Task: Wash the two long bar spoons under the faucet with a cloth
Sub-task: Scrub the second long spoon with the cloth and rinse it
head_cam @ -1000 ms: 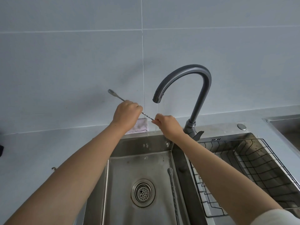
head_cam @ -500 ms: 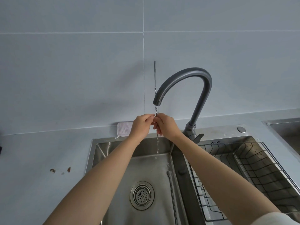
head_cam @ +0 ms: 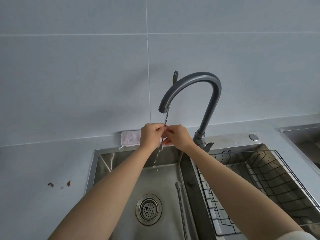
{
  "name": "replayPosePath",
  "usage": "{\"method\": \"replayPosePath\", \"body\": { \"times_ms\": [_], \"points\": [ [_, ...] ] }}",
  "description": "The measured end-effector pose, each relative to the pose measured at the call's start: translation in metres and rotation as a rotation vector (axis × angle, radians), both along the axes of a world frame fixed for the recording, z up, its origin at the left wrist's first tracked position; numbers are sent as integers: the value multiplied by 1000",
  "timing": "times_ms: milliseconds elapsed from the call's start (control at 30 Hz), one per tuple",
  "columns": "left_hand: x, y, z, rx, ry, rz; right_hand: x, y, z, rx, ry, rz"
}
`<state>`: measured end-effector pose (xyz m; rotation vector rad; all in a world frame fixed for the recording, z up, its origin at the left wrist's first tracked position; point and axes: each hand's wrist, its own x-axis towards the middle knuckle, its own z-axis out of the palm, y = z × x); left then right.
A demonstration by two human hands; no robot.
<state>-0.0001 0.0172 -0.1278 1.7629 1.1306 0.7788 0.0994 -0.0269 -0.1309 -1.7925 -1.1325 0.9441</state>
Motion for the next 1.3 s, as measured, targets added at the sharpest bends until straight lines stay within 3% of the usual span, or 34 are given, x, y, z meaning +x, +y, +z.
{"method": "replayPosePath", "body": {
  "times_ms": [200, 467, 1300],
  "points": [
    [-1, 0, 1, -33, -21, -8, 12, -7, 9, -36, -87, -60],
    [-13, 2, 0, -134, -29, -75, 6, -1, 21, 170, 273, -104],
    [-49, -9, -18, -94, 203, -134, -26, -1, 16, 178, 400, -252]
  ]
}}
